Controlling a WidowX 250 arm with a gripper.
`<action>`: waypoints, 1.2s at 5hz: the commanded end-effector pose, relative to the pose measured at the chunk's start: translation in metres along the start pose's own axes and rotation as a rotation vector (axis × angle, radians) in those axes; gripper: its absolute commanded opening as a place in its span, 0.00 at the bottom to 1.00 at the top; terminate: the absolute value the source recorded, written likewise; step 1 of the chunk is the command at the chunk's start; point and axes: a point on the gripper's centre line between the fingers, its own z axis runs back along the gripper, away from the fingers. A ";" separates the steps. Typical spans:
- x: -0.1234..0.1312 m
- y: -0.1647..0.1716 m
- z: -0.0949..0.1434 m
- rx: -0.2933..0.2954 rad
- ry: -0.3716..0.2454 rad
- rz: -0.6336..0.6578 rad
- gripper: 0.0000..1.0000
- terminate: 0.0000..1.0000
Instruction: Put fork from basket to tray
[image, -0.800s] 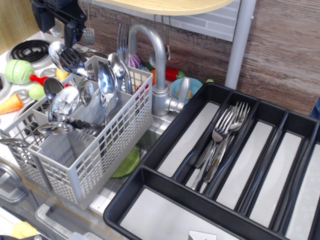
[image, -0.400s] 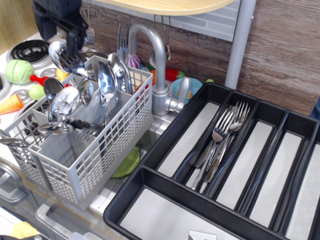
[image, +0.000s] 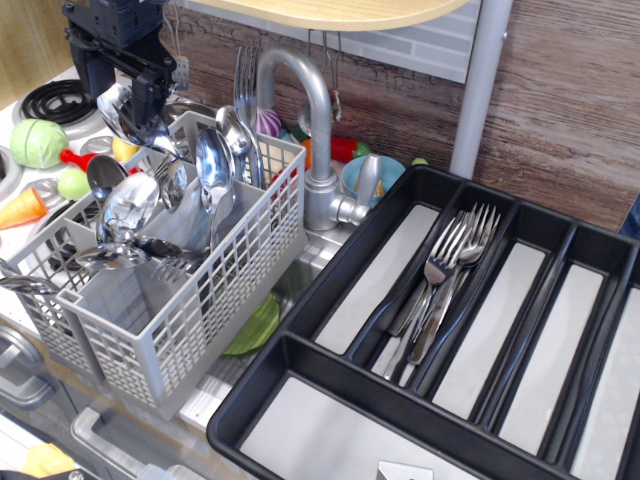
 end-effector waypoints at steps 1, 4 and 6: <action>0.002 0.008 0.010 0.011 -0.030 0.040 0.00 0.00; -0.003 0.007 0.009 0.002 -0.042 0.083 0.00 0.00; -0.014 0.008 0.083 0.110 0.072 0.201 0.00 0.00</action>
